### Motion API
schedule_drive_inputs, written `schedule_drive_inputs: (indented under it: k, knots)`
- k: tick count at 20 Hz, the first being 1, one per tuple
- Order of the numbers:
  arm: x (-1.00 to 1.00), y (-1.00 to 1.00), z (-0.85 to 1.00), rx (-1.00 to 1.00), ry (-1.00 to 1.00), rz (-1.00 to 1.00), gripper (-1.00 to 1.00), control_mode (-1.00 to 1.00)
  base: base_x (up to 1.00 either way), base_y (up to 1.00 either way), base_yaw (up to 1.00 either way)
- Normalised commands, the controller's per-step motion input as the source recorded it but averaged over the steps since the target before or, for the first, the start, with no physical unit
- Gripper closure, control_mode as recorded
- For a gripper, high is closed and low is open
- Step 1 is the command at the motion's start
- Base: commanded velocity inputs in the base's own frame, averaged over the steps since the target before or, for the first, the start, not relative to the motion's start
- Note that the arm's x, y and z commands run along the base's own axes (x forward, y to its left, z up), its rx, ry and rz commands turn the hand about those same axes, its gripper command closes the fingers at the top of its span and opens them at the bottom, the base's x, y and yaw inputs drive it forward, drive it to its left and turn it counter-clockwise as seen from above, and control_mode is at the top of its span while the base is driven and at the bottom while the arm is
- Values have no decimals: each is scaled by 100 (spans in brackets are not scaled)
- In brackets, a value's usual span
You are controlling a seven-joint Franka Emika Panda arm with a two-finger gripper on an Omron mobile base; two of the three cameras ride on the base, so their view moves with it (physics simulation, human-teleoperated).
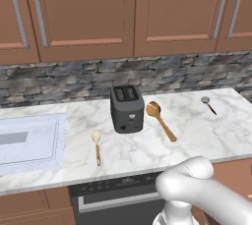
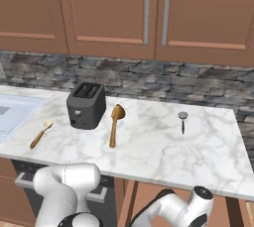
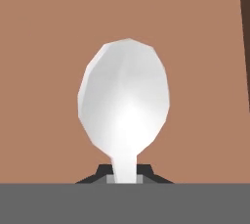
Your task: Organize the utensils by type. Pick up the wooden spoons from the counter and place them in the open cabinet. Then pick up the metallic utensils from the counter and place them in the open drawer.
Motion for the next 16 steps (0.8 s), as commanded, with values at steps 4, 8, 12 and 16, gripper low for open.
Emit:
schedule_drive_inputs:
  k: [4, 8, 12, 16]
  knots:
    - [0, 0, -31, 10, 0, 0, 100, -100, 0, 0, 0]
    - [0, 0, -26, 6, 0, 0, 100, -100, 0, 0, 0]
    - [11, -4, -15, 2, 0, 0, 100, -100, 0, 0, 0]
    - [7, -2, -27, 2, 0, 0, 100, -100, 0, 0, 0]
